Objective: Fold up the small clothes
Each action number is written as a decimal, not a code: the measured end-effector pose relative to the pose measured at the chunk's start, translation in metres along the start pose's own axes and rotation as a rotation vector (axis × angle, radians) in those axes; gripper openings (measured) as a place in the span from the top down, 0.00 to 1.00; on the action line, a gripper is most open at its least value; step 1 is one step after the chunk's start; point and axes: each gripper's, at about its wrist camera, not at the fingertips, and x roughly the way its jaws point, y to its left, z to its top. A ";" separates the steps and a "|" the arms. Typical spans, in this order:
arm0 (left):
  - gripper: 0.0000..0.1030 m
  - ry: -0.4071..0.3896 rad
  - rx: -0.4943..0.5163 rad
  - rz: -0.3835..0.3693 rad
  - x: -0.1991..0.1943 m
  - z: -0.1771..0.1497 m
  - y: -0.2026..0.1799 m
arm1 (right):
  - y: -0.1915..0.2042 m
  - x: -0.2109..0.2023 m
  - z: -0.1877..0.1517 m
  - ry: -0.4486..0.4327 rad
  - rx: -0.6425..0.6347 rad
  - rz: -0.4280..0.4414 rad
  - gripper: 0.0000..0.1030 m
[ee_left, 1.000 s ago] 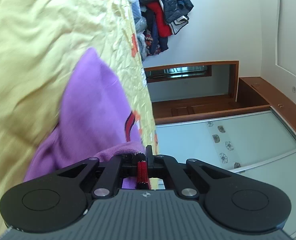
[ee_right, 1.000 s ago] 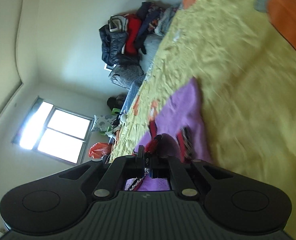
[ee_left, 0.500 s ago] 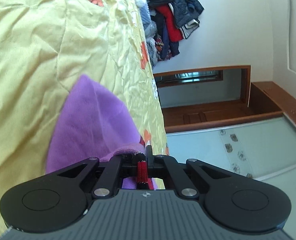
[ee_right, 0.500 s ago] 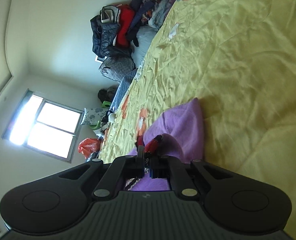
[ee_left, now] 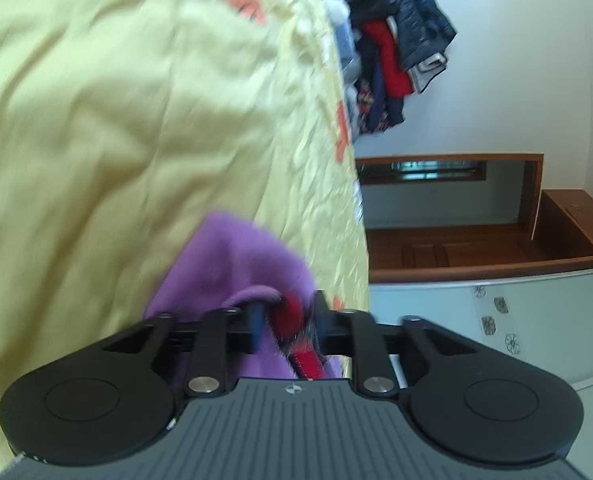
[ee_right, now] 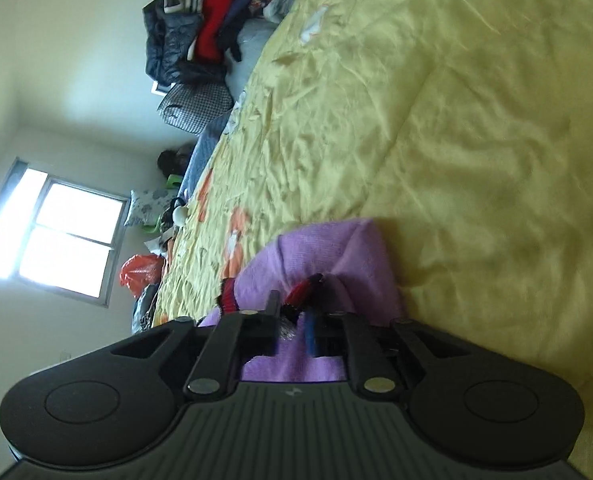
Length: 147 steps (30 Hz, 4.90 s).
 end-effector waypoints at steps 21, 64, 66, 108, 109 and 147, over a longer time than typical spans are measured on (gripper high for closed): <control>0.27 0.171 0.409 0.166 -0.136 -0.119 0.002 | 0.022 -0.135 -0.152 0.022 -0.388 -0.180 0.30; 0.69 0.125 0.417 0.254 -0.168 -0.104 -0.006 | -0.006 -0.150 -0.166 -0.120 0.000 0.033 0.26; 0.05 0.141 0.430 0.279 -0.157 -0.108 -0.010 | -0.006 -0.137 -0.162 -0.132 0.000 0.070 0.27; 0.13 0.087 1.075 0.488 0.017 -0.195 -0.089 | 0.089 -0.025 -0.186 -0.011 -0.994 -0.536 0.36; 0.13 0.095 1.142 0.505 0.016 -0.202 -0.087 | 0.088 -0.027 -0.194 -0.013 -1.013 -0.548 0.36; 0.00 -0.134 1.073 0.804 0.078 -0.152 -0.094 | 0.128 0.066 -0.144 -0.148 -0.863 -0.432 0.00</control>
